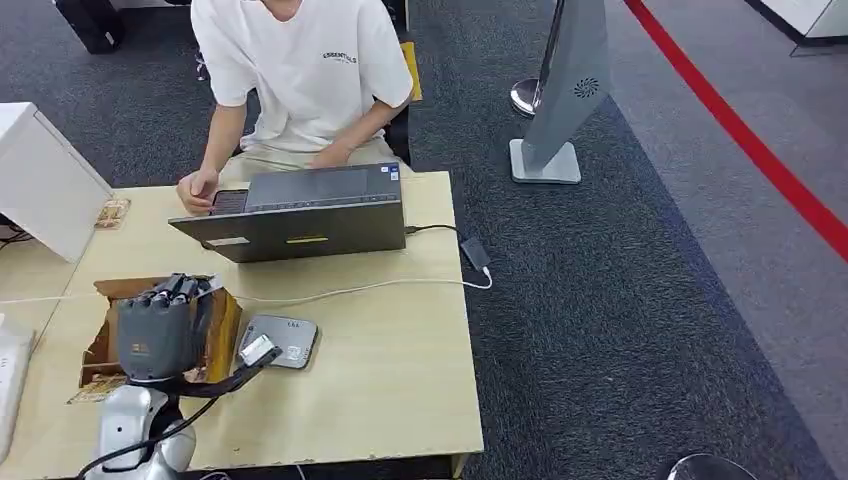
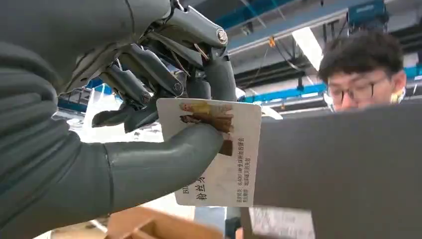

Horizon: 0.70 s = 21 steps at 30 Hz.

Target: Pass the card to the sensor for recognition and then transmit it.

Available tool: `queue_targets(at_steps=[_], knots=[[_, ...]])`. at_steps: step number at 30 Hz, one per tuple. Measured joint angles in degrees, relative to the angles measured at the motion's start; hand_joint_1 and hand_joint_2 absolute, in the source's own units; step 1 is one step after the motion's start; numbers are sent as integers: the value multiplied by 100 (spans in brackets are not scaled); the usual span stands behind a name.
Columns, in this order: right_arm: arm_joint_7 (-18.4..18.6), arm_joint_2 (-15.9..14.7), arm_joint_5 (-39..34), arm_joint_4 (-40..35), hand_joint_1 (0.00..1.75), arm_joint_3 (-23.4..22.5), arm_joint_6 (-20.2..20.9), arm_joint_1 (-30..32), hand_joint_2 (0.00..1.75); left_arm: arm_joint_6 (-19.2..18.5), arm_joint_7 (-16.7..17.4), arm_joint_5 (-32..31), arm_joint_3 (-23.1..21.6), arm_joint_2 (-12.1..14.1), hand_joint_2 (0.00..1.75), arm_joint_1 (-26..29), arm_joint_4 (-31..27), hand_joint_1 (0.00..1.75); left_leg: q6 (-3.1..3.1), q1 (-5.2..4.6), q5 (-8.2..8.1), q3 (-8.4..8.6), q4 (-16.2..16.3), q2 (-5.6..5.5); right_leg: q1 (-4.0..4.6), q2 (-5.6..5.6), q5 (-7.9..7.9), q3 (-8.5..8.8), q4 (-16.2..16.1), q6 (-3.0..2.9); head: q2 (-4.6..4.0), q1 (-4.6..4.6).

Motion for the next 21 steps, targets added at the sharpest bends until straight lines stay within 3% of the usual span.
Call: queue_targets(at_steps=[21], knots=[[63,9,98,0,0,7,57,-36,0,52,4,-550,-411,-114,175,-51,780,175,0,0,0,-1,0,-1,0,-1,0,0,0,0,0,-2]])
